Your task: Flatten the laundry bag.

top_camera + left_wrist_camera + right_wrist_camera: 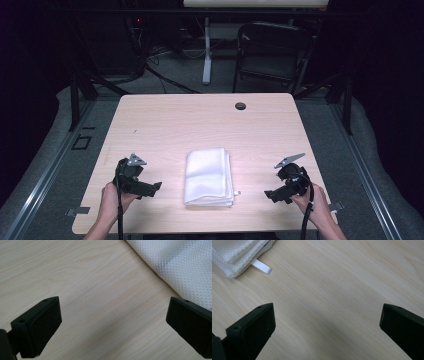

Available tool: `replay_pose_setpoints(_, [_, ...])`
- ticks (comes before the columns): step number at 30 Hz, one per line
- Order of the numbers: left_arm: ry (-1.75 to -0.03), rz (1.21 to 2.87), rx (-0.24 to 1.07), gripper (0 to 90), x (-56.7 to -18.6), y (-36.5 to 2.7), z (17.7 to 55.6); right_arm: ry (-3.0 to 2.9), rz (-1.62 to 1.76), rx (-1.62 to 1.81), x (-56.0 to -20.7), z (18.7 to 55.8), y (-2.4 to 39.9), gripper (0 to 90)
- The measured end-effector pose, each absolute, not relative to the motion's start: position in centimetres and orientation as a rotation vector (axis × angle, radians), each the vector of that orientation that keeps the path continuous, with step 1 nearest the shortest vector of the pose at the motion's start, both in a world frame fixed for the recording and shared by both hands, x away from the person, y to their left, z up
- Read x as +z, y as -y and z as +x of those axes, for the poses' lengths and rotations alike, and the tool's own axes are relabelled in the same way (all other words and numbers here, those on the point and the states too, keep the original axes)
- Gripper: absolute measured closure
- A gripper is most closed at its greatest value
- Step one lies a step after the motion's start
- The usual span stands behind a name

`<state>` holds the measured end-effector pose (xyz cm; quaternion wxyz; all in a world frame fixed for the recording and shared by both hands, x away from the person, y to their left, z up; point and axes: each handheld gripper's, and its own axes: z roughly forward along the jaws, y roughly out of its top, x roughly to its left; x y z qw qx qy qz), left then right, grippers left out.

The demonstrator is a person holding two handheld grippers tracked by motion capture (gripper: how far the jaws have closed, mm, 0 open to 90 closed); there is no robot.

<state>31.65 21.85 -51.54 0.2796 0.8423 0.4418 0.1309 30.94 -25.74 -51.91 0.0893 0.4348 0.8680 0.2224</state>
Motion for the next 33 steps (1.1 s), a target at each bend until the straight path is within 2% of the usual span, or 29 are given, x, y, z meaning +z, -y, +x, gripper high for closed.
replay_pose_setpoints(16, [-1.108, 2.275, 0.314, 0.1, -51.0, -20.0, 31.4, -2.604, 1.287, 0.677, -51.8, 31.0, 25.4, 0.2])
replay_pose_setpoints(33, [-0.903, 2.351, 0.264, 1.9, -51.0, -14.9, 31.7, -2.619, 1.319, 0.707, -52.3, 30.8, 25.3, 1.0])
